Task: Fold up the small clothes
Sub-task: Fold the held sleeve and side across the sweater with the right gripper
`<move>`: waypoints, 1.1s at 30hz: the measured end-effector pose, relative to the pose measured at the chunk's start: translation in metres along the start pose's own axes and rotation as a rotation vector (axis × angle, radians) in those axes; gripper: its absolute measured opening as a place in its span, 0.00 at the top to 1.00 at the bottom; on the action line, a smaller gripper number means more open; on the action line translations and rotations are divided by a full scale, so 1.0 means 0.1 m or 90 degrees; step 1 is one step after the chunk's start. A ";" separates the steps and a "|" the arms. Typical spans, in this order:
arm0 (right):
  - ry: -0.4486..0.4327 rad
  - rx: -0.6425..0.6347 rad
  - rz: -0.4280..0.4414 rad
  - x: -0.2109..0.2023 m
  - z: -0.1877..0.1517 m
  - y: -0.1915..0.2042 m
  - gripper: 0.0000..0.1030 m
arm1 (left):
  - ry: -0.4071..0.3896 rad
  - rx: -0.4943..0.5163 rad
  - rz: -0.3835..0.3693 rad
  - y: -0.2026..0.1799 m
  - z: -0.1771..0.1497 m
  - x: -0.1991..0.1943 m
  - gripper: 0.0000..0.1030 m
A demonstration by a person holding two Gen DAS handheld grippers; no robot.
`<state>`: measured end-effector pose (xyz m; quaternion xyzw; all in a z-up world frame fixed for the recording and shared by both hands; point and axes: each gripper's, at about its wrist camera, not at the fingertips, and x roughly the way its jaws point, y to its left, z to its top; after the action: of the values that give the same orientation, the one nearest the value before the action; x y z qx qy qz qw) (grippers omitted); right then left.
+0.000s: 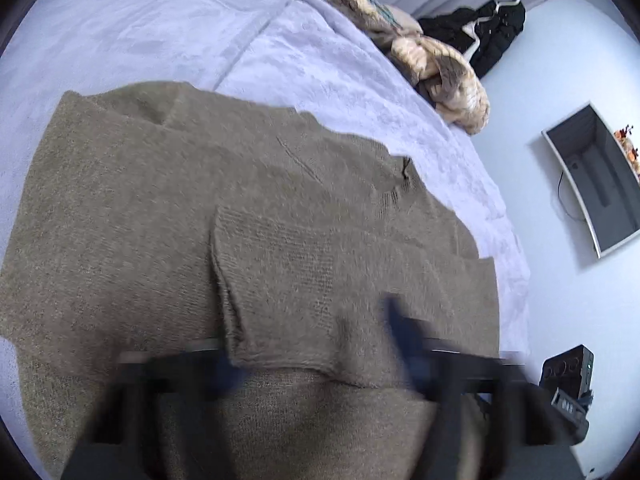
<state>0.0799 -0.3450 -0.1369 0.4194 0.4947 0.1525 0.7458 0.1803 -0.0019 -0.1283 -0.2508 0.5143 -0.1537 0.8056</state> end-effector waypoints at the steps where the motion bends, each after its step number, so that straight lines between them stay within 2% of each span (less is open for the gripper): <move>1: -0.021 0.025 -0.004 -0.05 0.02 -0.09 0.47 | 0.017 -0.002 0.004 0.00 0.01 0.03 0.93; 4: -0.072 0.106 0.019 -0.12 0.12 -0.30 0.47 | -0.018 0.006 0.012 -0.01 0.00 -0.11 0.93; 5: -0.088 0.109 0.024 -0.14 0.17 -0.32 0.67 | -0.035 0.004 0.012 0.01 0.00 -0.19 0.93; 6: -0.103 0.088 0.011 -0.16 0.22 -0.29 0.94 | -0.042 0.005 0.019 0.03 0.00 -0.23 0.93; 8: -0.140 0.008 -0.051 -0.20 0.29 -0.17 0.94 | -0.042 0.010 0.027 0.10 -0.01 -0.25 0.93; 9: -0.142 -0.010 -0.064 -0.20 0.32 -0.16 0.94 | -0.034 0.014 0.034 0.14 -0.03 -0.22 0.93; 11: -0.109 0.003 -0.084 -0.12 0.37 -0.26 0.93 | -0.011 0.020 0.081 0.20 -0.10 -0.11 0.93; 12: -0.097 0.015 -0.089 -0.04 0.36 -0.30 0.95 | -0.013 0.014 0.080 0.23 -0.13 -0.10 0.93; 14: -0.090 0.042 -0.061 -0.07 0.32 -0.44 0.95 | -0.032 -0.005 0.082 0.24 -0.18 -0.19 0.91; 15: -0.089 0.045 -0.054 -0.10 0.29 -0.45 0.92 | -0.036 -0.006 0.092 0.24 -0.20 -0.23 0.89; 16: -0.089 0.038 -0.053 -0.15 0.25 -0.43 0.91 | -0.043 -0.001 0.114 0.23 -0.20 -0.29 0.74; 17: -0.084 0.027 -0.061 -0.17 0.22 -0.41 0.88 | -0.053 0.005 0.138 0.24 -0.22 -0.35 0.52; 18: -0.078 0.018 -0.074 -0.19 0.21 -0.40 0.78 | -0.067 0.009 0.148 0.24 -0.22 -0.42 0.42; 19: -0.074 0.013 -0.084 -0.22 0.20 -0.40 0.74 | -0.088 0.009 0.148 0.25 -0.24 -0.50 0.34; 20: -0.074 0.013 -0.077 -0.27 0.18 -0.43 0.71 | -0.105 0.005 0.149 0.28 -0.24 -0.59 0.34; 22: -0.078 0.021 -0.071 -0.35 0.14 -0.45 0.65 | -0.099 -0.006 0.159 0.33 -0.25 -0.65 0.34; 26: -0.077 0.013 -0.061 -0.47 0.02 -0.33 0.45 | -0.087 -0.006 0.193 0.36 -0.37 -0.80 0.34; 31: -0.061 -0.035 -0.053 -0.58 -0.25 -0.18 0.40 | -0.063 0.008 0.227 0.38 -0.73 -1.00 0.34; 33: -0.059 -0.047 -0.054 -0.63 -0.37 -0.15 0.34 | -0.062 0.011 0.233 0.38 -0.93 -1.12 0.34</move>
<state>0.0152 -0.3771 -0.1159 0.3770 0.4707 0.1193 0.7887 0.0482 0.0627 -0.0978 -0.1529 0.5101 0.0034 0.8464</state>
